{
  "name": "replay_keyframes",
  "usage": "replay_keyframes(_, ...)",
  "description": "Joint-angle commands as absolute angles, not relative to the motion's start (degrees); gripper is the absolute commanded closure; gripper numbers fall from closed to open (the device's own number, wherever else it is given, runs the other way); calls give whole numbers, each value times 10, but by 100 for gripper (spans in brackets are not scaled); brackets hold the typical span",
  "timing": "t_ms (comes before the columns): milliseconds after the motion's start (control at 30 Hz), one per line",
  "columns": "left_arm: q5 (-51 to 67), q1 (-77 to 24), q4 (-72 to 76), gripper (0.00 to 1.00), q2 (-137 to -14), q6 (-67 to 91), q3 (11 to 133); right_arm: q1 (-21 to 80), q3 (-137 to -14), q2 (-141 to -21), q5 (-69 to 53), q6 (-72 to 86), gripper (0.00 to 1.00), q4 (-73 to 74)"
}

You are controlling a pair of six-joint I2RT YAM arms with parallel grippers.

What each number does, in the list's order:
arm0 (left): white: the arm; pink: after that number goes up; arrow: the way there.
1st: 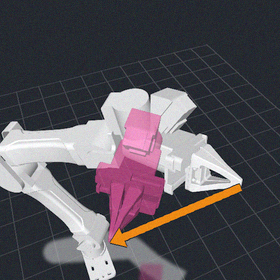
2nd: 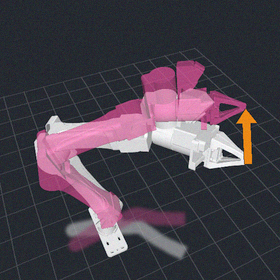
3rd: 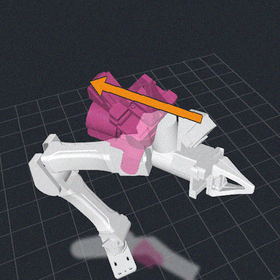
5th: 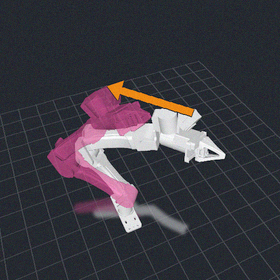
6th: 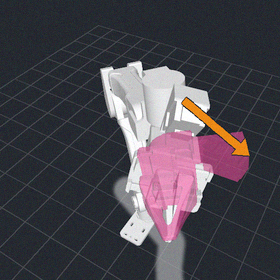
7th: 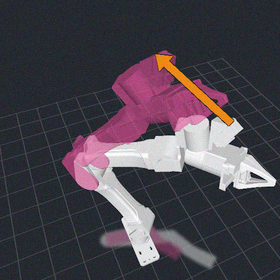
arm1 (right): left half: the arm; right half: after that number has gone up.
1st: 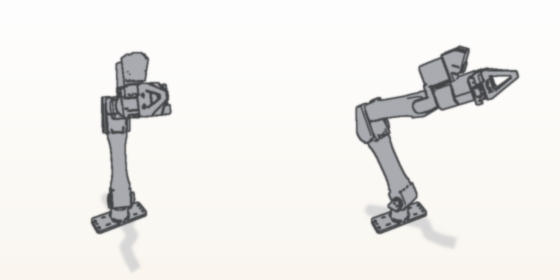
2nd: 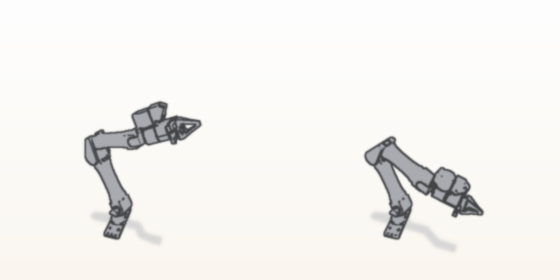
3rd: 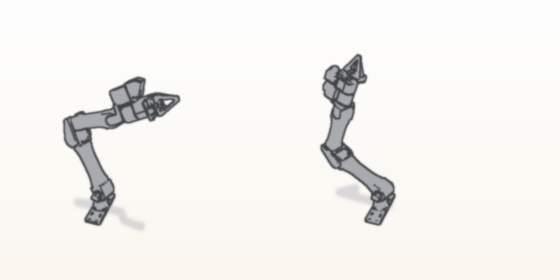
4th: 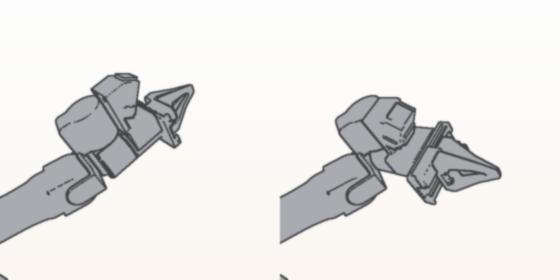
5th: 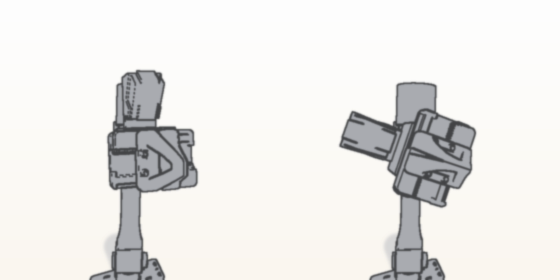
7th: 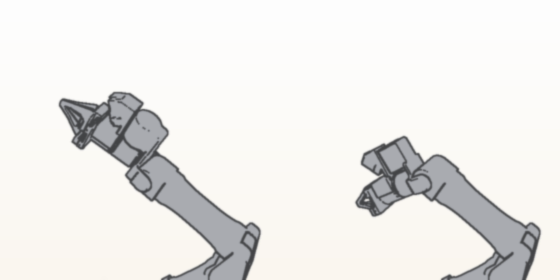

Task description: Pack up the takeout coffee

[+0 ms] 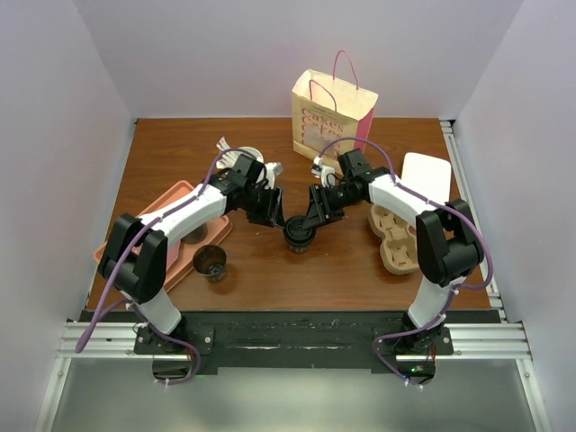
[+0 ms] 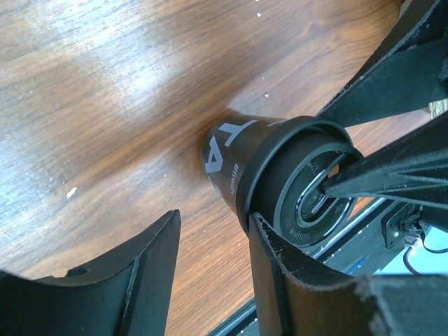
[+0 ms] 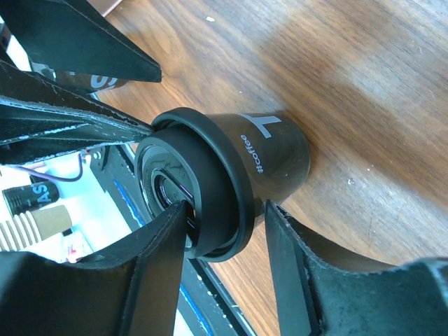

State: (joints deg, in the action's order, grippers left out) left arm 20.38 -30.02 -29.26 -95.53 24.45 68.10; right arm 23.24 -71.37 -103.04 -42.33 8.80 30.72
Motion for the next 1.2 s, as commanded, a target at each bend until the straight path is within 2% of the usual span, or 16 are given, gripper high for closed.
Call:
replay_keyframes(0, 178, -300, -324, 51, -966, 238, 707, 236, -724, -1028, -348, 63, 47, 366)
replay_keyframes(133, 182, -300, -324, 51, -965, 240, 707, 237, -741, -1022, -358, 83, 41, 367)
replay_keyframes(433, 191, -300, -328, 51, -962, 237, 720, 237, -783, -1007, -359, 104, 34, 384)
replay_keyframes(533, 196, -300, -323, 51, -959, 241, 721, 236, -789, -999, -362, 110, 26, 386)
replay_keyframes(800, 220, -299, -321, 48, -951, 250, 736, 236, -813, -962, -335, 127, 28, 400)
replay_keyframes(1033, 217, -299, -325, 40, -927, 260, 782, 242, -813, -886, -207, 171, 28, 407)
replay_keyframes(1167, 189, -296, -337, 36, -912, 259, 789, 284, -803, -854, -120, 180, 28, 419)
